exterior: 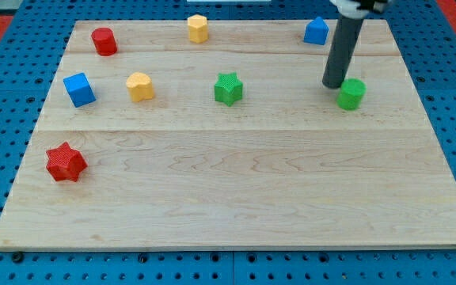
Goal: Place your arm in between the blue cube and the red star
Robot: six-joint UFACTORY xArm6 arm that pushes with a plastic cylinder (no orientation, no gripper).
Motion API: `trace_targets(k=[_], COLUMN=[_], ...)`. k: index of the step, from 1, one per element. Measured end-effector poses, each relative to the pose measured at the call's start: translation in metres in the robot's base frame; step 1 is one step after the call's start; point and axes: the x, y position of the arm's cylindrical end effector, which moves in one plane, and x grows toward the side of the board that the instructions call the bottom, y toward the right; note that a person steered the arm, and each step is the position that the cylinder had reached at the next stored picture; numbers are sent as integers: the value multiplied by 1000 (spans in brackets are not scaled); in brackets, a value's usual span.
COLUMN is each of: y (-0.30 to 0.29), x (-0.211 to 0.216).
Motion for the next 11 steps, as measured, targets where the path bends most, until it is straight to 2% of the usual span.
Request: trace_targets(k=[1,2,4,5,6,7,8,9,10,11], y=[11,-13,-23,-57,-71,-111,-212,-287,-362,-391], x=[17,15,3,2,33,65,54,89,80,83])
